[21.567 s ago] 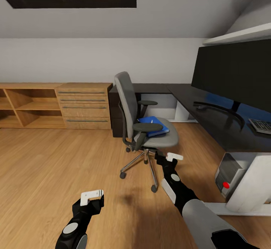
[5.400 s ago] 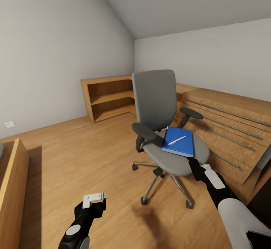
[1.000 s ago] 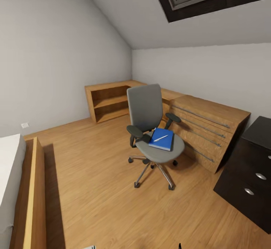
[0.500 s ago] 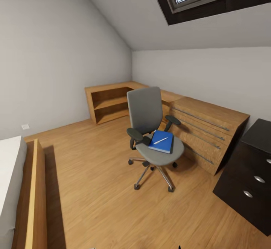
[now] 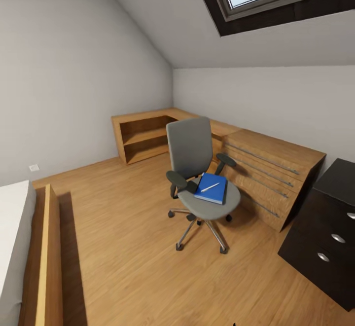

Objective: In the bedroom, organize the workspace by keeping the computer under the desk, ensuring the monitor is on the desk, placing the keyboard on the desk next to the monitor, placing the mouse on the desk next to the keyboard, moving the folder from the swivel chair onto the desk next to the mouse, stacking the notebook on top of the folder with the pen on top of the notebook, and positioning the swivel chair next to the desk.

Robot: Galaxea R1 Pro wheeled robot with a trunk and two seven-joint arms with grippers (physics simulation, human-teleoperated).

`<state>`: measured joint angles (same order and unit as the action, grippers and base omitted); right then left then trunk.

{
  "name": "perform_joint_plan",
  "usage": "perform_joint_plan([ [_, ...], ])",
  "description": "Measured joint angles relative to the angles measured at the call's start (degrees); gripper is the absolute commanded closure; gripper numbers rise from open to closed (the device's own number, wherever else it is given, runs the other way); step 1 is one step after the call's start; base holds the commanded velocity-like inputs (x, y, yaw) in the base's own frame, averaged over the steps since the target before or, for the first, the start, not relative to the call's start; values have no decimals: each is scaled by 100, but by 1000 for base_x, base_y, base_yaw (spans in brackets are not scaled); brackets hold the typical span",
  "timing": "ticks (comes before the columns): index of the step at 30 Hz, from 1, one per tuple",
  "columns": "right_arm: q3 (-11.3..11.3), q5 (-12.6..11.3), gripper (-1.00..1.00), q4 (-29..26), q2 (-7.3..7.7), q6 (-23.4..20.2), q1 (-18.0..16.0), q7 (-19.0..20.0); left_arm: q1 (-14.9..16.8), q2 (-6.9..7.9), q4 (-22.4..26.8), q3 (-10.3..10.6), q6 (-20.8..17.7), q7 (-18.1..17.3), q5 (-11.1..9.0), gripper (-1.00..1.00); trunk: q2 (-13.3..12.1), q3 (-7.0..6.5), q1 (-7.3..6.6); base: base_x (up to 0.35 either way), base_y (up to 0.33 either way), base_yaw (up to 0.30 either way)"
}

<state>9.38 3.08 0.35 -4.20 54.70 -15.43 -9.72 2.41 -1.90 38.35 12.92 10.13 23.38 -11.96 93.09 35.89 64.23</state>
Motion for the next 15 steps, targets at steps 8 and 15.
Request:
perform_joint_plan([
  [8, 9, -2, -100, -6, -8, 1, 0, 0, 1, 0, -1, 1, 33, 0, 8, -100, -321, -151, -176, 0, 0, -102],
  [15, 10, -7, -100, -60, -17, -3, 1, -4, 0, 0, 0, 0, 28, 0, 9, -100, -602, -279, -330, 0, 0, -47],
])
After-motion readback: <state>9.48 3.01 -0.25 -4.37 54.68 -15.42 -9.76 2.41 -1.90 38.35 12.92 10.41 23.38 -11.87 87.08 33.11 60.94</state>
